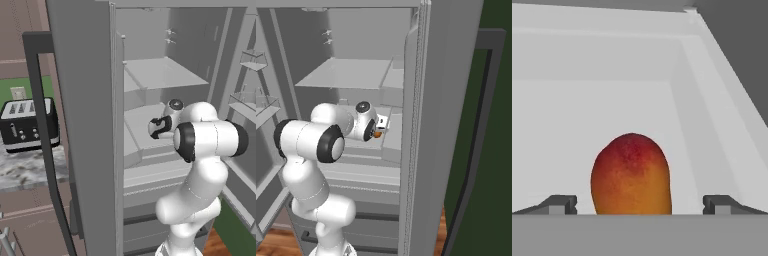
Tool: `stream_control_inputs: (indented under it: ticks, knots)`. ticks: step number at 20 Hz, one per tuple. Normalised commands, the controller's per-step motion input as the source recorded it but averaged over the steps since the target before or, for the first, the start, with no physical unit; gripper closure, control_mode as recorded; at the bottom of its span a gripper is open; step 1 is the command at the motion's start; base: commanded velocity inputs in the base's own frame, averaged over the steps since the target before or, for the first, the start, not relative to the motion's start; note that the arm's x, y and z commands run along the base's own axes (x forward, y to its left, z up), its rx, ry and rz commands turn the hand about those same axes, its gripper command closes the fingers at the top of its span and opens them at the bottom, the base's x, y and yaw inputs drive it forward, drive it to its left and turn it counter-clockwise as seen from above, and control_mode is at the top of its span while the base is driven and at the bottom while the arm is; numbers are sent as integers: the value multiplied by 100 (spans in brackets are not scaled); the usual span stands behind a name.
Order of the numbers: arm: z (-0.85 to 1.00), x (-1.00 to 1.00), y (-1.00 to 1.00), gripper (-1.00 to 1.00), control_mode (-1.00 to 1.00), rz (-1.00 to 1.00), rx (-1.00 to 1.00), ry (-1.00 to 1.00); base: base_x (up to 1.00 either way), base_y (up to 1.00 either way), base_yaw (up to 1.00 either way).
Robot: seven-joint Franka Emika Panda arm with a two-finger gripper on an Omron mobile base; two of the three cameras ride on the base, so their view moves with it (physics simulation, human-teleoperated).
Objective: Retrieve the peach and mango from the fridge and place them into the bowl on the dining table.
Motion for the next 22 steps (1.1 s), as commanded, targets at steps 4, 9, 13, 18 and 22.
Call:
stream_control_inputs:
  ticks: [4,9,13,18,22]
  knots:
    - [-15,18,0,-100,-100,0,0,0,0,0,0]
    - [-17,20,0,-100,-100,0,0,0,0,0,0]
    - [-17,18,0,-100,-100,0,0,0,0,0,0]
    - [-18,7,0,100,-100,0,0,0,0,0,0]
    - [-20,0,0,100,-100,0,0,0,0,0,0]
